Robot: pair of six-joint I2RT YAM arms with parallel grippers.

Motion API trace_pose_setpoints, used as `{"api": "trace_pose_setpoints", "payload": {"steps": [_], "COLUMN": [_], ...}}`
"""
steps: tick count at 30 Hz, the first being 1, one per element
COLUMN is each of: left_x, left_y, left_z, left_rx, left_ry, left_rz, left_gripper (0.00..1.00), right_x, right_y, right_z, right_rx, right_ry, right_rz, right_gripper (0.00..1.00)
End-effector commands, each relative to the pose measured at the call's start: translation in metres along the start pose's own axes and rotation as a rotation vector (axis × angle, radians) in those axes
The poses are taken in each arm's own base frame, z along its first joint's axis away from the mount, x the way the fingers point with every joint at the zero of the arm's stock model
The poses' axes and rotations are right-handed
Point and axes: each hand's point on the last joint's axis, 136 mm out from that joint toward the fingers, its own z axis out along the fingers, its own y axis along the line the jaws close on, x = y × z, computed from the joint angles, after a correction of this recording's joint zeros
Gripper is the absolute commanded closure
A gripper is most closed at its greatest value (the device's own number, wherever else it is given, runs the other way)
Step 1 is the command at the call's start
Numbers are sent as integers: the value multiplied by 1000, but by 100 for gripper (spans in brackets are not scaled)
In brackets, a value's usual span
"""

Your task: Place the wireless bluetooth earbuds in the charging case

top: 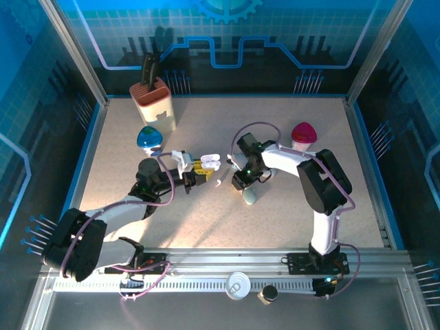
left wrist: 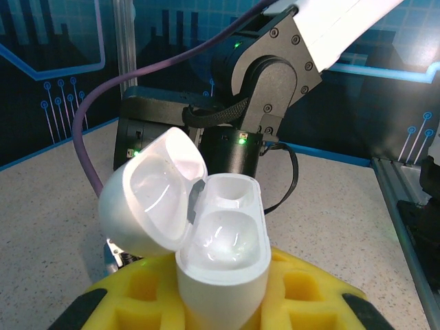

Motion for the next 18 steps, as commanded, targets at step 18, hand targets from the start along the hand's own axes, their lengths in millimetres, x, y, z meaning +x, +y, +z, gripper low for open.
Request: {"api": "trace_pose_setpoints", "payload": {"steps": [18], "left_x": [-18], "left_y": [1], "left_z": [5], "left_rx": [7], "left_ry": [-26], "left_rz": [61], "left_gripper": [92], "right_x": [2], "right_y": [36], "right_z": [-25], "right_rx": [-163], "right_ry": [-39], "right_rz": [-88], "right_gripper": [52]}}
